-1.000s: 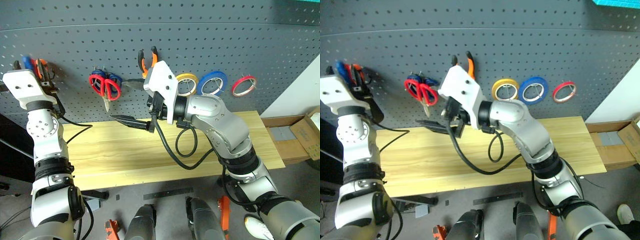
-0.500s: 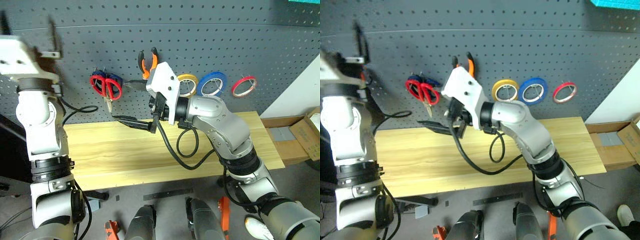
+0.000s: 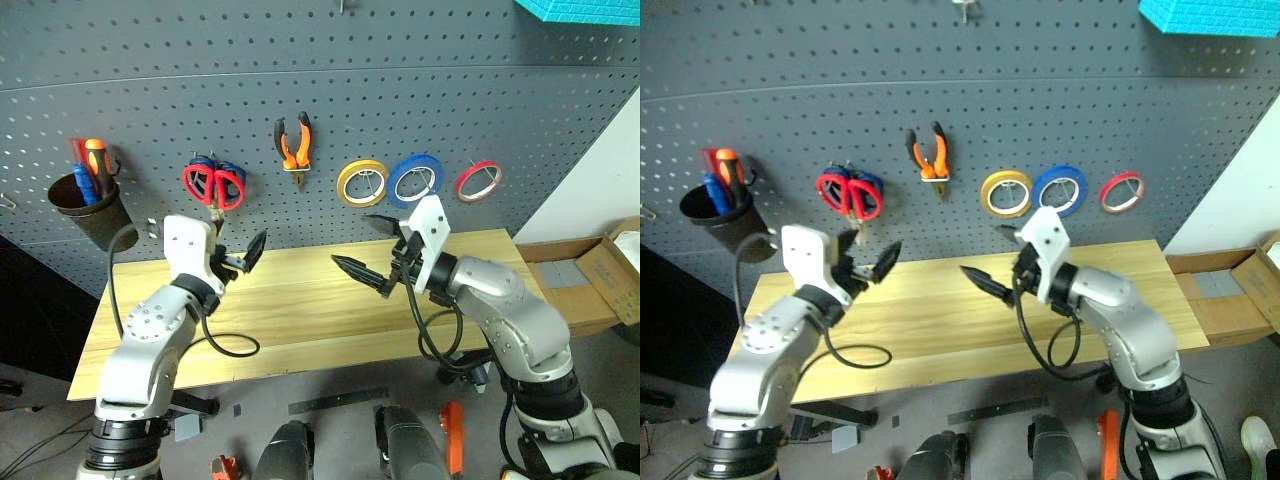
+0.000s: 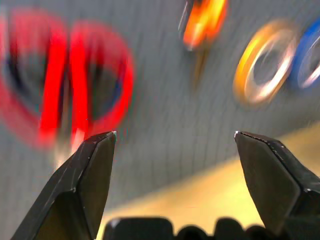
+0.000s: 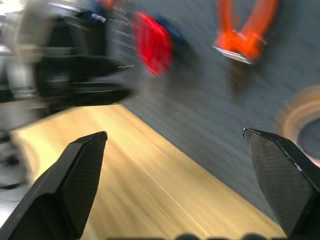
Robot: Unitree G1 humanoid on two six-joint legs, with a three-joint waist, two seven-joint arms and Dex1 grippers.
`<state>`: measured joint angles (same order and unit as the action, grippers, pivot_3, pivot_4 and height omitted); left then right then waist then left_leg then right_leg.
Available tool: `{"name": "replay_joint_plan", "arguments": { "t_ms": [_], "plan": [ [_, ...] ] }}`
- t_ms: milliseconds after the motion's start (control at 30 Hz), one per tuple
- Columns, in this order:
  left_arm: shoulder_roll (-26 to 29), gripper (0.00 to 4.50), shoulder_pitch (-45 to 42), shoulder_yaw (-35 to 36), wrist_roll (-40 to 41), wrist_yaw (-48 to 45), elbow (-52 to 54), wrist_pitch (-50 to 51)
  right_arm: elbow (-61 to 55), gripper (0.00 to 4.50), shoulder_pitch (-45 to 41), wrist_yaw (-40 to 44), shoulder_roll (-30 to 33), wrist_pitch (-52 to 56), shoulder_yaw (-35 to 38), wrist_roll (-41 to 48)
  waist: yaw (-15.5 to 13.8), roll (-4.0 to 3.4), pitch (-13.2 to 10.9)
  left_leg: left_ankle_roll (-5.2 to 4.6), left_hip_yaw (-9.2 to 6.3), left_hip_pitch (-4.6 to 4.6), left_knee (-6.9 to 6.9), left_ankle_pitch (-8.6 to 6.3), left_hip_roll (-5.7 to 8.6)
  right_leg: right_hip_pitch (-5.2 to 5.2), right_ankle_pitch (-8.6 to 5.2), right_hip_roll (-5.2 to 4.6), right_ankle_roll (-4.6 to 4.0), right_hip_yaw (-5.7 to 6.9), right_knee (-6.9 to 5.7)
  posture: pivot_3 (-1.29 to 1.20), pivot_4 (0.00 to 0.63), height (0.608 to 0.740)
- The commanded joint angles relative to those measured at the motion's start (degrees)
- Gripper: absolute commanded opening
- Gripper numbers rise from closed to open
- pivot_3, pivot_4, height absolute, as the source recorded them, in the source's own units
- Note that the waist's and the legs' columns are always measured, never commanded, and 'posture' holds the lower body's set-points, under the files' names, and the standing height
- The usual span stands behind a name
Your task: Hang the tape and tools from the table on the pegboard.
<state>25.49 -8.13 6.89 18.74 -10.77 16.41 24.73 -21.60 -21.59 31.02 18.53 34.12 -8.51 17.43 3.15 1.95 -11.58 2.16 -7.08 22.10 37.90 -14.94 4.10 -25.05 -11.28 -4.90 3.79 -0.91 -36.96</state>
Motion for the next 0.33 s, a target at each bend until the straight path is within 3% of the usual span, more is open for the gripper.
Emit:
{"name": "replay_joint_plan", "arguments": {
  "t_ms": [33,200,333],
  "plan": [
    [-1.6,4.05,1.7,1.2,-3.1,2.4,-0.6,-1.1,5.7,4.50,5.2,-5.2,-1.4,-11.8,1.7,-6.0,-0.2,-0.04,0.6,-0.01,0.02,-0.13,-0.02,0.02,-0.02,0.13,0.00,0.01,0.01,0.00,0.01,-0.06,0.096,0.740],
    [-3.7,4.05,5.5,2.7,-5.0,2.4,-4.5,-5.9,15.2,4.50,12.6,-8.2,-2.4,-26.1,1.5,-11.4,0.0,-0.13,2.0,-0.13,0.20,-1.30,-0.10,-0.10,-0.11,1.31,-0.26,0.05,0.34,-0.08,0.18,-0.06,0.066,0.740],
    [-4.9,4.05,7.0,3.6,-7.0,3.5,-7.6,-9.4,19.9,4.50,14.0,-9.2,-3.7,-30.4,2.4,-12.0,0.0,-0.19,3.0,-0.12,0.22,-1.37,-0.05,-0.10,-0.59,1.38,-0.25,0.13,0.35,-0.06,0.15,-0.05,0.041,0.740]
  ]
}}
